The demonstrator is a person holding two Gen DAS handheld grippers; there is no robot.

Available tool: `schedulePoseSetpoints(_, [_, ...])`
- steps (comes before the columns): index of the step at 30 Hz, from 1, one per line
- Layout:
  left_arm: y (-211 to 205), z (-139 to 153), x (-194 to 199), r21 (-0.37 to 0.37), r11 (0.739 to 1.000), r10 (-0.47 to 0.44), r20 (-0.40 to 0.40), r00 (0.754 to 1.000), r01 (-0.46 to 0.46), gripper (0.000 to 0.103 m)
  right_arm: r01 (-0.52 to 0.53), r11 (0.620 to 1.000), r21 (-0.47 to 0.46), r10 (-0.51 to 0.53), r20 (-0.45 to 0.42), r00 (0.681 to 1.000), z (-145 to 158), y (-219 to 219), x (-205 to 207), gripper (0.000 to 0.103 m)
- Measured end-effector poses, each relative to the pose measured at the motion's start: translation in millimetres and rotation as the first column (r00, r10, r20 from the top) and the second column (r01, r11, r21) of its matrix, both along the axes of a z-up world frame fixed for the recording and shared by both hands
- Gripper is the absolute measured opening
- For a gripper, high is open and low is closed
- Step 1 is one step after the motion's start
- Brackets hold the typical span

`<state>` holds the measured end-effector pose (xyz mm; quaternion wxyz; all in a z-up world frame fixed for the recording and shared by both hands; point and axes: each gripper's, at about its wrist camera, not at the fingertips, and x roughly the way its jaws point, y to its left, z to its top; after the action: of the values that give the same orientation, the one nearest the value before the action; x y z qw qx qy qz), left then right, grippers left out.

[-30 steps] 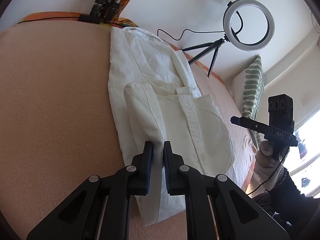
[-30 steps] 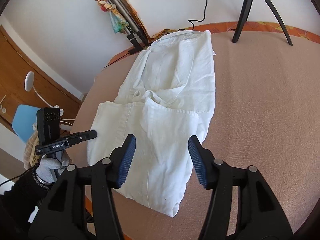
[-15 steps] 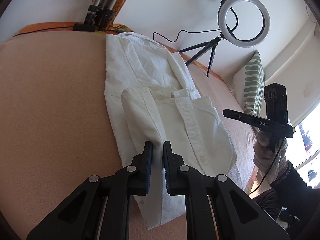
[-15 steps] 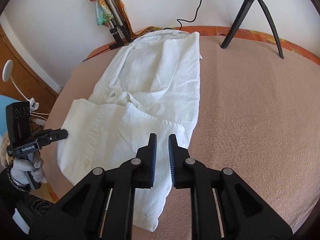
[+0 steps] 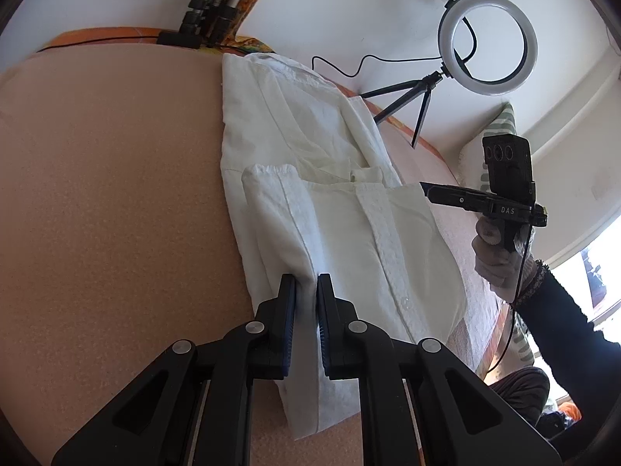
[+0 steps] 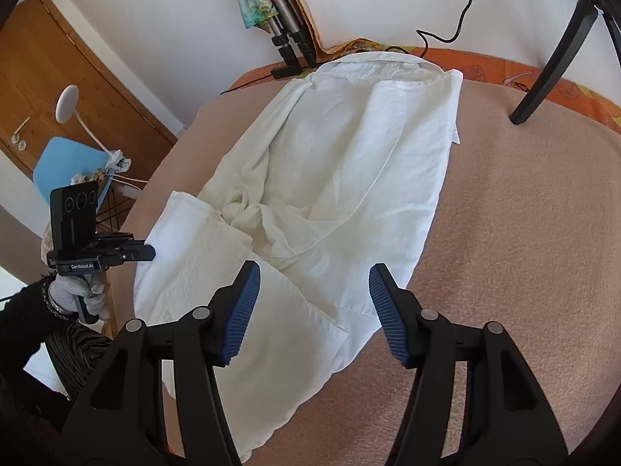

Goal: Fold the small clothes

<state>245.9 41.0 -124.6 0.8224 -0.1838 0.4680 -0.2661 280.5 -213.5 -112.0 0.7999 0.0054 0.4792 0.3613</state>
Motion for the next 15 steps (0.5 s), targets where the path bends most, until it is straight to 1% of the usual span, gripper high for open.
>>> schedulePoseSetpoints(1, [-0.7,-0.4,0.8,0.001,1.000,0.001,-0.002,1.000,-0.001,0.010,-0.020,1.000,-0.016,0.020,0.009,1.000,-1.2,4.1,-2.8,0.060])
schedulePoseSetpoints(2, [-1.0,-0.5,1.2,0.002,1.000,0.002,-0.001,1.000,-0.002,0.010,-0.039,0.999,-0.033,0.040,0.010,0.999,-3.7,8.8,-4.7,0.050])
schedulePoseSetpoints(3, [-1.0,-0.2,1.0,0.004,1.000,0.002,0.000,1.000,-0.002,0.010,-0.052,0.997,-0.055,0.053,0.007,0.999,-7.1,13.2,-6.2,0.033])
schedulePoseSetpoints(4, [-1.2,0.2,0.7,0.006,1.000,0.004,0.002,1.000,-0.004,0.010,-0.060,0.995,-0.085,0.060,0.006,0.998,-7.7,16.2,-11.1,0.023])
schedulePoseSetpoints(5, [-1.6,0.6,0.8,0.004,1.000,0.004,0.002,1.000,-0.004,0.010,-0.057,0.991,-0.122,0.060,0.018,0.998,-9.3,20.0,-13.4,0.008])
schedulePoseSetpoints(7, [-1.7,2.7,0.3,-0.002,1.000,0.004,0.005,1.000,-0.004,0.010,-0.040,0.987,-0.156,0.049,0.053,0.997,-6.2,21.2,-19.5,0.006])
schedulePoseSetpoints(10, [-0.3,8.9,-0.9,-0.035,0.999,0.005,0.035,0.999,-0.003,0.009,0.005,0.987,-0.162,0.016,0.129,0.992,8.2,11.5,-28.8,0.003])
schedulePoseSetpoints(11, [-1.2,8.2,0.3,-0.004,1.000,0.006,0.047,0.999,-0.006,0.010,0.029,0.985,-0.169,-0.004,0.144,0.990,10.4,7.0,-29.0,0.003])
schedulePoseSetpoints(12, [-1.4,4.9,2.2,0.031,0.999,0.011,0.049,0.999,-0.012,0.010,0.047,0.982,-0.181,-0.021,0.142,0.990,9.4,3.2,-27.2,0.003])
schedulePoseSetpoints(13, [0.1,-0.5,5.0,0.036,0.999,0.015,0.029,0.999,-0.016,0.010,0.062,0.977,-0.204,-0.035,0.134,0.990,6.2,1.3,-24.2,0.003])
schedulePoseSetpoints(15, [4.6,-7.6,9.4,0.043,0.998,0.039,-0.018,0.999,-0.038,0.016,0.108,0.949,-0.295,-0.060,0.168,0.984,0.9,5.3,-23.7,0.002])
